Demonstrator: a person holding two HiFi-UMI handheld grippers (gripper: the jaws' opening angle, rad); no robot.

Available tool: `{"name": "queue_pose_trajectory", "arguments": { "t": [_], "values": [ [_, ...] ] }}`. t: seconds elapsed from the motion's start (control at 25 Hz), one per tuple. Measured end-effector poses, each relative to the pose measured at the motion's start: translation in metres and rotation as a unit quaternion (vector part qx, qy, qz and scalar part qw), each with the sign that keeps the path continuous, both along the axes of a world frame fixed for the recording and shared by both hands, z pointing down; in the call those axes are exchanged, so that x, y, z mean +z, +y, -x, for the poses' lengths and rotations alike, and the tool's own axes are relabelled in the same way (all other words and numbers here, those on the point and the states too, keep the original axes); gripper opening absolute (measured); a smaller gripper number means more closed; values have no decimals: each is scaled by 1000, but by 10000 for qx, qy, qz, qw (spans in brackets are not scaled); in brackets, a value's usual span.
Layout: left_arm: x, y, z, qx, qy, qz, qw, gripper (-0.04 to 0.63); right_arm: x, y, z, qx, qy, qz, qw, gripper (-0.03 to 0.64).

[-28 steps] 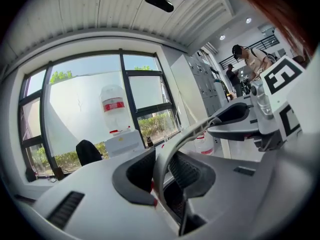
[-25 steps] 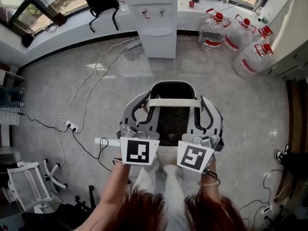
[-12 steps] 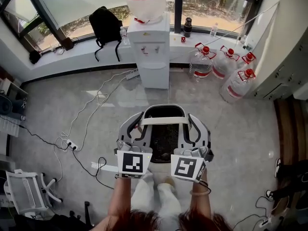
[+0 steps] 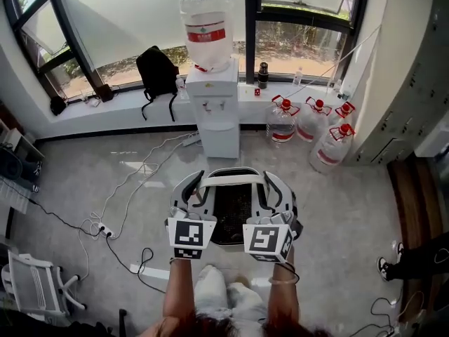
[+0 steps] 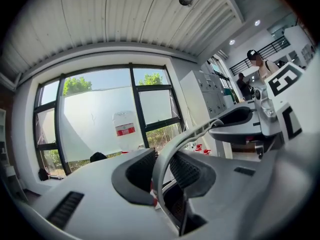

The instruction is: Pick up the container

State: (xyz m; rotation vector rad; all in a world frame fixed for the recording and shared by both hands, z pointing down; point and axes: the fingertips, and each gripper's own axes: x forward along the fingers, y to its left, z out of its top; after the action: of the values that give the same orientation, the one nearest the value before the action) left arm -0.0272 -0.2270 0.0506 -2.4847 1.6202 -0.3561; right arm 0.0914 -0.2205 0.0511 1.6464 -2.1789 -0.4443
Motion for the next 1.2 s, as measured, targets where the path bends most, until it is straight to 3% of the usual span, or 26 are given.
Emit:
{"name": "queue_pose_trajectory", "arguments": {
  "t": [0.56, 1.2],
  "values": [
    [-53, 45, 2, 153, 50, -247, 9996, 94, -52, 46, 0, 183, -89, -414, 9989, 87],
    [-89, 126, 58, 218, 243, -427, 9986, 94, -92, 128, 57, 44, -32, -581, 9983, 87]
  ]
}}
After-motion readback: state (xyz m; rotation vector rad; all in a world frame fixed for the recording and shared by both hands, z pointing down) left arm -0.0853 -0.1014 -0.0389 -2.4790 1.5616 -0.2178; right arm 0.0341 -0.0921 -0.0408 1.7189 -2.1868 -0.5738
